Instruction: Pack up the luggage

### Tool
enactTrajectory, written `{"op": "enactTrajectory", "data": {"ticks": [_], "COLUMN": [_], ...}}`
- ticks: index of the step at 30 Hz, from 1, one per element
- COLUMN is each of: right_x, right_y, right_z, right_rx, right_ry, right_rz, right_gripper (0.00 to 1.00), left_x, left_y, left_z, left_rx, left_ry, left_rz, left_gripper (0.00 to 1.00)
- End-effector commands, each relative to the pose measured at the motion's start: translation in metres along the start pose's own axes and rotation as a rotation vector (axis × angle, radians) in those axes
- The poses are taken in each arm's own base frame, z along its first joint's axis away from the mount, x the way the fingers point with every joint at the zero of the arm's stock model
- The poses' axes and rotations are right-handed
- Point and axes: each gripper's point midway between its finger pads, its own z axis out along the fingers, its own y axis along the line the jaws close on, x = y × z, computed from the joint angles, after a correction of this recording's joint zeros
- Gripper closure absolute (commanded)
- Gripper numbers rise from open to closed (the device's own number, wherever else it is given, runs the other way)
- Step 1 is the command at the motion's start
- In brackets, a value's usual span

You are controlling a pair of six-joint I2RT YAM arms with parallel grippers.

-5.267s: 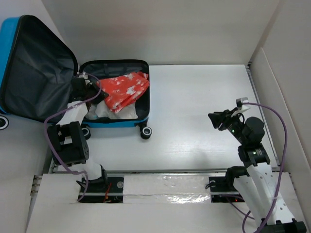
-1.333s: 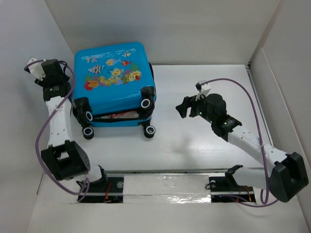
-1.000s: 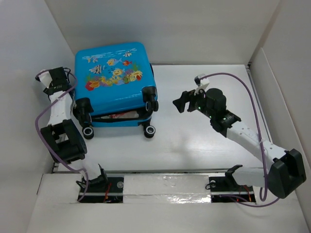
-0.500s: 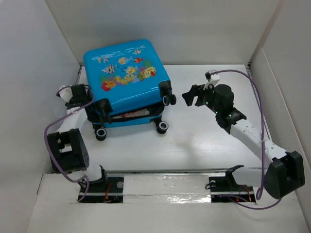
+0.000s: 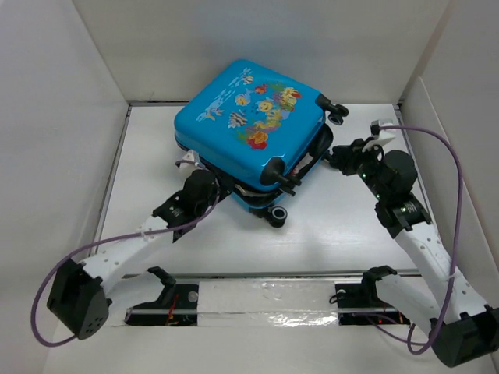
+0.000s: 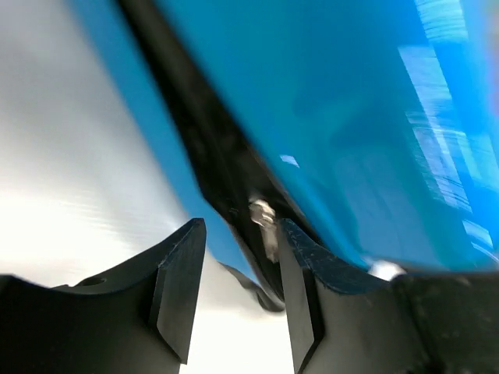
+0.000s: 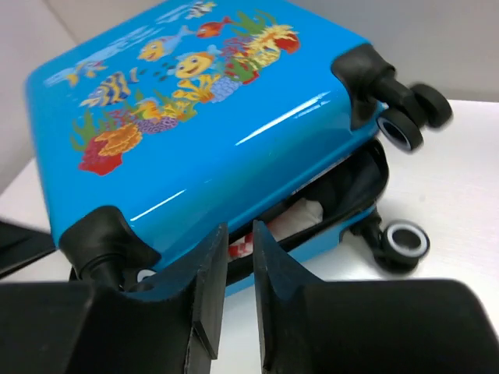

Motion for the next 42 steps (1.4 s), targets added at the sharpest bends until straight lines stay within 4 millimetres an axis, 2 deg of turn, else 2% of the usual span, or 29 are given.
{"op": "enactTrajectory", "data": {"ticks": [1, 3, 5, 6, 8, 9, 10, 11, 12, 13, 14, 15, 17, 19, 20, 21, 23, 24, 27, 32, 33, 34, 35, 36, 37, 38, 39, 41, 42], "right_x": [0.027, 0.040, 0.046, 0.050, 0.055, 0.057, 0.061, 0.063, 0.066, 0.070, 0.079, 0.085, 0.102, 0.105, 0.108, 0.115, 0.120, 0.125, 0.131, 0.147, 0.148, 0.151, 0.157, 0.157, 0.159, 0.148, 0.154, 0.149, 0.144], "right_y": [-0.029, -0.038, -0.043, -0.046, -0.049, -0.048, -0.049, -0.049, -0.052, -0.054, -0.057, -0.064, -0.069, -0.070, -0.070, -0.072, -0.073, -0.075, -0.082, -0.093, -0.097, -0.100, -0.105, -0.106, -0.103, -0.103, -0.099, -0.085, -0.076], "right_z": [-0.008, -0.007, -0.007, -0.006, -0.004, -0.003, -0.002, -0.002, -0.001, 0.000, 0.001, 0.000, 0.002, 0.006, 0.008, 0.012, 0.016, 0.022, 0.033, 0.068, 0.075, 0.082, 0.095, 0.103, 0.110, 0.122, 0.131, 0.146, 0.158], "right_rx": [0.100, 0.125, 0.129, 0.135, 0.136, 0.129, 0.131, 0.133, 0.145, 0.152, 0.162, 0.187, 0.196, 0.194, 0.193, 0.192, 0.191, 0.193, 0.213, 0.229, 0.241, 0.248, 0.257, 0.258, 0.247, 0.239, 0.224, 0.180, 0.142], "right_ry": [0.067, 0.080, 0.088, 0.089, 0.106, 0.112, 0.126, 0.133, 0.135, 0.144, 0.167, 0.184, 0.221, 0.213, 0.218, 0.232, 0.243, 0.255, 0.267, 0.316, 0.317, 0.324, 0.343, 0.341, 0.347, 0.323, 0.332, 0.315, 0.309], "right_rz": [0.013, 0.045, 0.063, 0.074, 0.082, 0.081, 0.084, 0.088, 0.089, 0.087, 0.091, 0.096, 0.098, 0.101, 0.105, 0.111, 0.118, 0.123, 0.124, 0.139, 0.142, 0.147, 0.151, 0.152, 0.150, 0.145, 0.142, 0.131, 0.125], "right_gripper": [0.78, 0.78, 0.71, 0.67, 0.55, 0.52, 0.47, 0.46, 0.44, 0.43, 0.43, 0.43, 0.43, 0.43, 0.43, 0.43, 0.43, 0.43, 0.43, 0.44, 0.44, 0.44, 0.44, 0.45, 0.45, 0.45, 0.45, 0.45, 0.45], "left_x": [-0.045, -0.085, -0.134, -0.176, -0.197, -0.224, -0.242, -0.238, -0.268, -0.276, -0.269, -0.297, -0.295, -0.312, -0.290, -0.306, -0.281, -0.293, -0.280, -0.235, -0.219, -0.207, -0.217, -0.184, -0.178, -0.204, -0.167, -0.166, -0.129], "left_y": [-0.049, -0.064, -0.077, -0.069, -0.079, -0.094, -0.086, -0.070, -0.082, -0.074, -0.039, -0.052, -0.019, -0.023, 0.000, -0.009, 0.018, 0.009, 0.013, -0.003, 0.008, 0.004, -0.018, 0.010, 0.004, -0.023, -0.002, -0.023, -0.005], "left_z": [-0.043, -0.071, -0.086, -0.088, -0.057, -0.055, -0.039, 0.008, 0.013, 0.031, 0.077, 0.083, 0.130, 0.148, 0.181, 0.187, 0.225, 0.228, 0.253, 0.274, 0.276, 0.275, 0.263, 0.262, 0.255, 0.231, 0.227, 0.200, 0.194], "left_rx": [0.112, 0.148, 0.193, 0.162, 0.202, 0.238, 0.216, 0.125, 0.116, 0.067, -0.046, -0.021, -0.087, -0.050, -0.089, -0.063, -0.102, -0.083, -0.048, 0.063, 0.046, 0.056, 0.111, 0.059, 0.080, 0.176, 0.136, 0.196, 0.157], "left_ry": [-0.155, -0.270, -0.431, -0.524, -0.463, -0.474, -0.464, -0.403, -0.443, -0.424, -0.335, -0.358, -0.275, -0.267, -0.168, -0.182, -0.070, -0.090, -0.047, 0.061, 0.096, 0.115, 0.059, 0.107, 0.081, -0.023, 0.027, -0.029, 0.023], "left_rz": [-0.023, -0.036, -0.078, -0.102, -0.084, -0.086, -0.089, -0.073, -0.047, -0.043, -0.038, -0.031, -0.039, -0.029, -0.033, -0.023, -0.010, 0.000, 0.013, 0.010, 0.000, -0.010, -0.001, -0.034, -0.046, -0.071, -0.096, -0.115, -0.122], "left_gripper": [0.61, 0.60, 0.47, 0.42, 0.39, 0.39, 0.38, 0.38, 0.38, 0.38, 0.38, 0.38, 0.37, 0.36, 0.36, 0.36, 0.35, 0.35, 0.35, 0.35, 0.35, 0.36, 0.36, 0.37, 0.37, 0.37, 0.38, 0.38, 0.38]}}
